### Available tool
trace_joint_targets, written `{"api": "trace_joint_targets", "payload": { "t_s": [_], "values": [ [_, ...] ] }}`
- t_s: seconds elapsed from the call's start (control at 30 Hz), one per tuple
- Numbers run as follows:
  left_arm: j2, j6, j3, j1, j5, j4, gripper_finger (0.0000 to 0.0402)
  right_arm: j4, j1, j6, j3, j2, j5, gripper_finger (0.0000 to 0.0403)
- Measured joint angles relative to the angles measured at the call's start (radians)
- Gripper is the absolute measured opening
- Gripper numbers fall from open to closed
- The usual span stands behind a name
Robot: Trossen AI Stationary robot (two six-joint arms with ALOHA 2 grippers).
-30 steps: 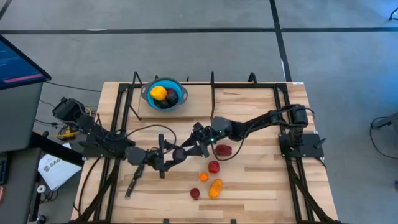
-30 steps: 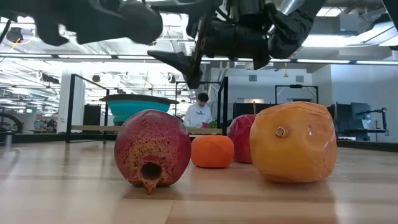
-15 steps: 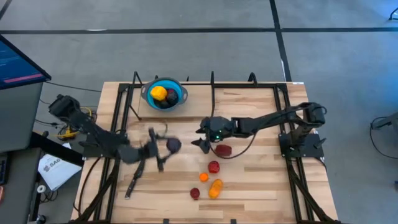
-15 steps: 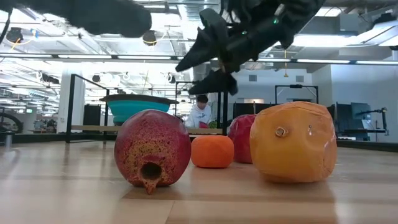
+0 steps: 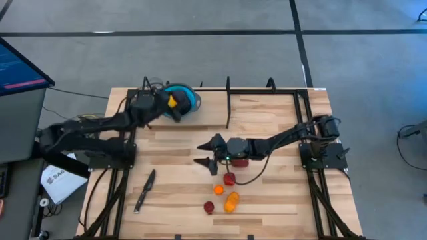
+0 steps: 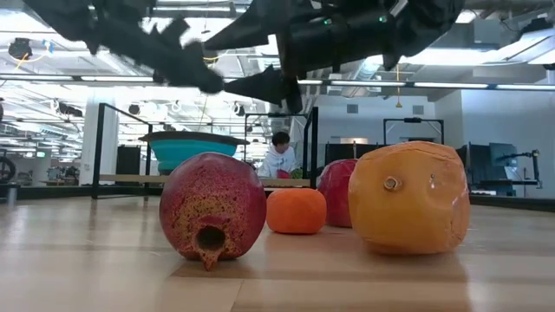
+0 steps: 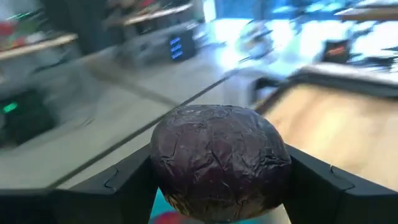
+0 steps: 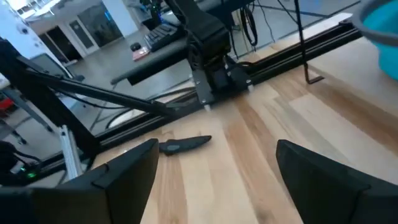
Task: Pick & Place Fruit
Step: Put the plum in the blue strainer bowl on the shelf, then put the top apple in the blue strainer bowl on the shelf
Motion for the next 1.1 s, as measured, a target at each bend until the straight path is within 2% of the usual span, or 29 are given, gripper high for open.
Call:
{"api": "trace_joint_targets", "payload": {
  "t_s": [0.1,0.2,0.33,0.5,0.63,0.83,0.97,1.1],
  "values": [
    [0.069,-0.004,0.0,0.13,0.092,0.029,0.027,0.002,0.001,0.003,0.002,0.001,-0.001,0.0317],
    [0.16,-0.009,0.0,0.202,0.199,0.094,0.0271,0.013,0.001,0.004,0.002,0.001,-0.002,0.0317],
    [0.274,-0.01,0.0,0.235,0.209,0.202,0.0271,0.039,-0.002,0.004,0.002,0.001,-0.004,0.0317],
    [0.36,-0.01,0.0,0.248,0.171,0.239,0.0271,0.036,0.001,0.004,0.002,0.001,-0.004,0.0317],
    [0.389,-0.011,0.0,0.249,0.123,0.239,0.0281,0.035,0.002,0.004,0.002,0.001,-0.008,0.0317],
    [0.4,-0.011,0.0,0.249,0.12,0.241,0.033,0.035,0.001,0.004,0.002,0.001,-0.009,0.0317],
    [0.372,-0.008,-0.001,0.249,0.121,0.236,0.0357,0.03,0.001,0.004,0.002,0.001,-0.009,0.0317],
    [0.303,-0.008,-0.002,0.247,0.131,0.22,0.0367,0.027,0.002,0.002,0.002,0.001,-0.01,0.0317]
  ]
}}
